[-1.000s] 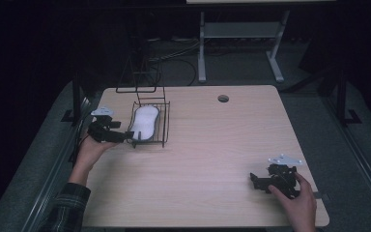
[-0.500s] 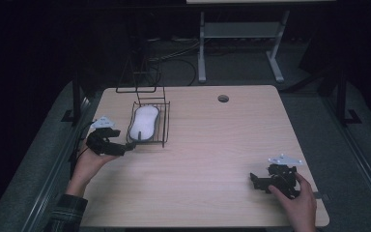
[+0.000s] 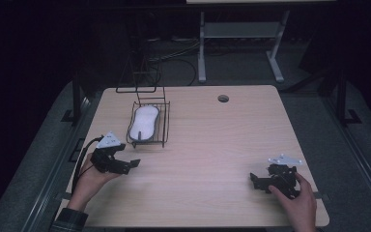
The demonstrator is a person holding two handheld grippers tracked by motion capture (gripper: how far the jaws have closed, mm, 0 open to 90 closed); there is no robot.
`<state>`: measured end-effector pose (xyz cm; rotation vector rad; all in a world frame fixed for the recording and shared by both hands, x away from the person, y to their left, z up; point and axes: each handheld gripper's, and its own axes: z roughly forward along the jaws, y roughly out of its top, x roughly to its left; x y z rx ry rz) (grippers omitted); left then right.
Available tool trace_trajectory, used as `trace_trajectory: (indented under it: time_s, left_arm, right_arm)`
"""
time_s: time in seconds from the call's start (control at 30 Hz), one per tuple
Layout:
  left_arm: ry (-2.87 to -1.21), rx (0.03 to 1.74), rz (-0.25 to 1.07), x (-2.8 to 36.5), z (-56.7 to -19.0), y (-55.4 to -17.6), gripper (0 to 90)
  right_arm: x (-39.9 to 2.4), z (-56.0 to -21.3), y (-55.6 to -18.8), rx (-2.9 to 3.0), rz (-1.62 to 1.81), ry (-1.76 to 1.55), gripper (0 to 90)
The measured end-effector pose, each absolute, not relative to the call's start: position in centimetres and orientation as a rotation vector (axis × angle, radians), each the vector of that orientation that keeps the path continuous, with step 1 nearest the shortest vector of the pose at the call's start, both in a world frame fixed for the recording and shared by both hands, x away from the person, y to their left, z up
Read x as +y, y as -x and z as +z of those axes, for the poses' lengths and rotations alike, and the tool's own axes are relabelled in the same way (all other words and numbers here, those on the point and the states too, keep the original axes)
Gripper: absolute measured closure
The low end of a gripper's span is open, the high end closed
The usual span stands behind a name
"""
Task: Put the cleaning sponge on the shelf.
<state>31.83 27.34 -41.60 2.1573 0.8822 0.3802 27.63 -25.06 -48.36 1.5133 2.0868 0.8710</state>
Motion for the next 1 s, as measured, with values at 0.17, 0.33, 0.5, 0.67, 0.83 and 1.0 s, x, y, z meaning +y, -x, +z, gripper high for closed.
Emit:
trace_trajectory:
  time_s: [0.17, 0.33, 0.5, 0.67, 0.83, 1.0]
  left_arm:
    - [-2.185, 0.857, 0.397, 27.0, -42.5, -30.8, 13.0]
    - [-2.191, 0.833, 0.398, 26.8, -43.2, -29.9, 12.9]
    - [-2.221, 0.81, 0.38, 26.5, -44.0, -29.2, 13.0]
    - [-2.261, 0.795, 0.359, 26.2, -44.8, -28.8, 13.0]
    - [-2.28, 0.791, 0.342, 25.9, -45.3, -28.6, 13.0]
    - [-2.297, 0.791, 0.332, 25.8, -45.7, -28.7, 13.0]
  right_arm:
    - [-25.1, -48.4, -27.6, 2.087, 0.871, -1.513, 0.0]
    - [-25.1, -48.4, -27.6, 2.087, 0.871, -1.514, 0.0]
    - [-25.1, -48.4, -27.6, 2.087, 0.871, -1.513, 0.0]
    - [-25.1, -48.4, -27.6, 2.087, 0.871, -1.513, 0.0]
    - [-25.1, -48.4, -27.6, 2.087, 0.872, -1.513, 0.0]
    - [-25.1, -48.4, -27.6, 2.087, 0.872, -1.514, 0.0]
